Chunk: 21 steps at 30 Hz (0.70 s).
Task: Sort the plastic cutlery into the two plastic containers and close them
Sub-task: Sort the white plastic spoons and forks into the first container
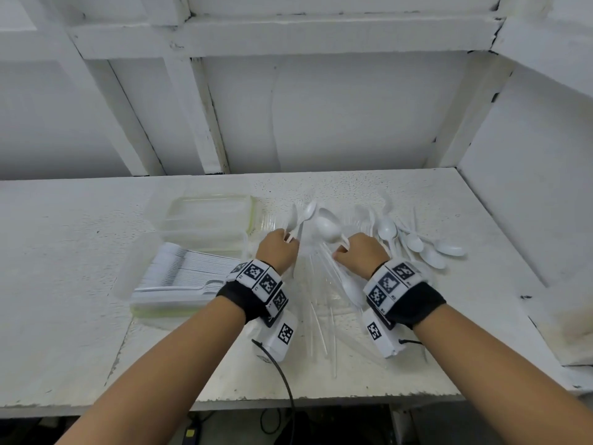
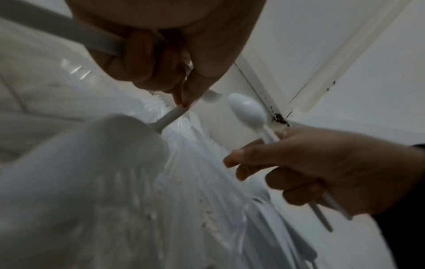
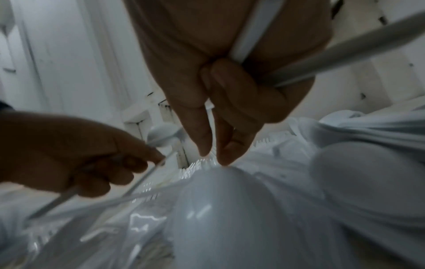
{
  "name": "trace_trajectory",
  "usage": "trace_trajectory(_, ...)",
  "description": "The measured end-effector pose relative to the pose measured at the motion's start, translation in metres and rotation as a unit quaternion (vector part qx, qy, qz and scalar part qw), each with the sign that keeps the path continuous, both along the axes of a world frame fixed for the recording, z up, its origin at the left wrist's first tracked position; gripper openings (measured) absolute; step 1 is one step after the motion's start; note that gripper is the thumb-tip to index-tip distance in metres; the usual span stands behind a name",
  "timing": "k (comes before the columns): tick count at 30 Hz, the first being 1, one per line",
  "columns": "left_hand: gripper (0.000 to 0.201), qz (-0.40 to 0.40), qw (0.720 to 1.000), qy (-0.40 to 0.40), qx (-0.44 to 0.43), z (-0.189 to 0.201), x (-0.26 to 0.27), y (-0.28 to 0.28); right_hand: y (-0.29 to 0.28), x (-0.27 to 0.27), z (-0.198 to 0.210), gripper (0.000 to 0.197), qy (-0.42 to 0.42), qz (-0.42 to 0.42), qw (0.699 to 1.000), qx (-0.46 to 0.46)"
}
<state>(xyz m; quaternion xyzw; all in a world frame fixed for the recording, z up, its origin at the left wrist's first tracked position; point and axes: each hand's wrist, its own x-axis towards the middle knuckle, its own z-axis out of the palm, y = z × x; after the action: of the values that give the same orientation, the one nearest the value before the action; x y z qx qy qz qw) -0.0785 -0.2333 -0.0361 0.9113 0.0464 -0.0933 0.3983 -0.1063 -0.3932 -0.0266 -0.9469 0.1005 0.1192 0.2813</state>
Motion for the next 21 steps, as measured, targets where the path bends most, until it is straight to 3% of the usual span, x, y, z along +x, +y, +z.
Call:
trace_trajectory(6, 0.013, 0.034, 0.991, -0.061, -0.11, 0.022, -0.005, 0.008, 0.016, 0.012, 0.001, 0.031, 0.01, 0.03, 0.996, -0.086)
trace_trajectory(10, 0.012, 0.043, 0.981, -0.082, -0.168, 0.039, -0.007, 0.012, 0.018, 0.015, -0.003, 0.027, 0.02, 0.036, 0.995, -0.088)
trace_trajectory(17, 0.009, 0.034, 0.973, -0.076, -0.216, 0.058, -0.015, 0.024, 0.01, 0.01, 0.023, 0.024, -0.056, 0.003, 0.996, 0.075)
trace_trajectory(19, 0.013, 0.042, 0.969, -0.062, -0.235, 0.062, -0.016, 0.028, 0.008, 0.005, 0.037, 0.021, -0.08, -0.022, 0.983, 0.164)
trace_trajectory(21, 0.017, 0.045, 0.966, -0.049, -0.249, 0.066, -0.018, 0.032, 0.007, 0.0, 0.051, 0.018, -0.078, -0.05, 0.951, 0.294)
